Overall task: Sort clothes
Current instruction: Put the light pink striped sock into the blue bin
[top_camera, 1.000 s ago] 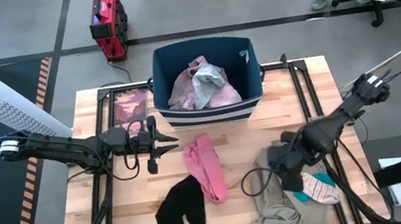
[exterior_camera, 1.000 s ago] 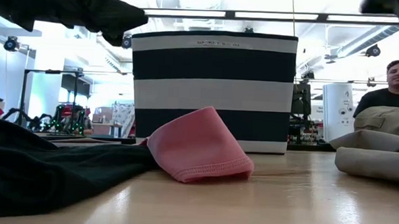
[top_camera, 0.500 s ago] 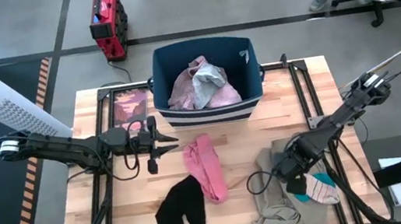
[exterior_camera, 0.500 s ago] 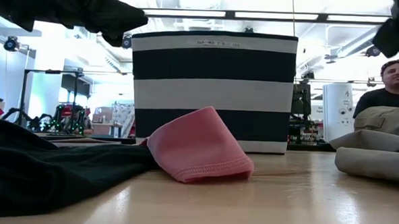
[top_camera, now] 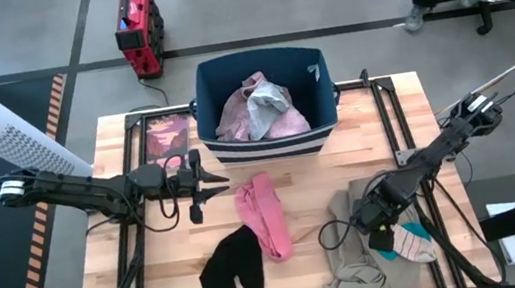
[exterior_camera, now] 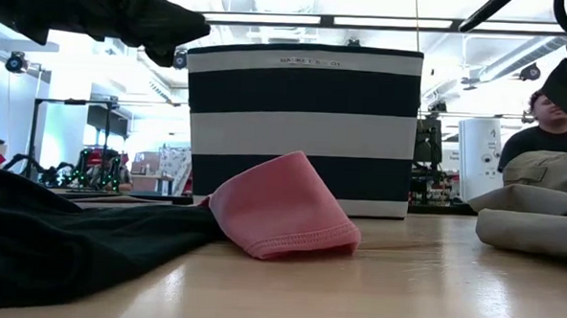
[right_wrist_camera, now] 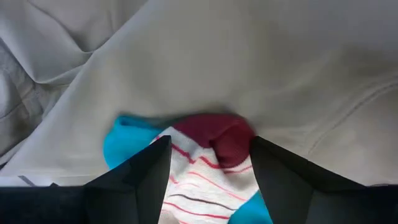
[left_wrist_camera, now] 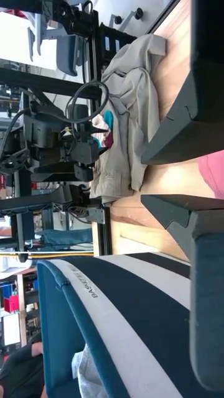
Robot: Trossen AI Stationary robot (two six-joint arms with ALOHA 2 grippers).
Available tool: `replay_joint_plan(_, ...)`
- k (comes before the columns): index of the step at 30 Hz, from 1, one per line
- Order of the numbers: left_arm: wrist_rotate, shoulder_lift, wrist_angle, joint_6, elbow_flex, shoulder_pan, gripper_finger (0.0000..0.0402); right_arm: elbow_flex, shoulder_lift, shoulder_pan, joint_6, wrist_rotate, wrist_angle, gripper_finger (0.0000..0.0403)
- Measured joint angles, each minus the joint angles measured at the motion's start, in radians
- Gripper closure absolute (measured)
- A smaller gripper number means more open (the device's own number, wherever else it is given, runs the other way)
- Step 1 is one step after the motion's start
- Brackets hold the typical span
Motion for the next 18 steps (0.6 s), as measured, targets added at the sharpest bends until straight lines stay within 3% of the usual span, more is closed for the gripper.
replay_joint_plan(5,0.000,0.000,-0.001,0.000,0.000,0.000,0.0327,-0.014,0.000,0.000,-0.009,0.000,0.001,0.0242)
replay_joint_plan(11,0.000,0.000,-0.002,0.000,0.000,0.000,0.0327,-0.032,0.000,0.000,-0.059,0.002,0.006,0.0380)
replay_joint_plan(18,0.000,0.000,-0.002,0.000,0.000,0.000,0.0327,0.049,-0.013,0.000,-0.094,0.002,0.004,0.0399)
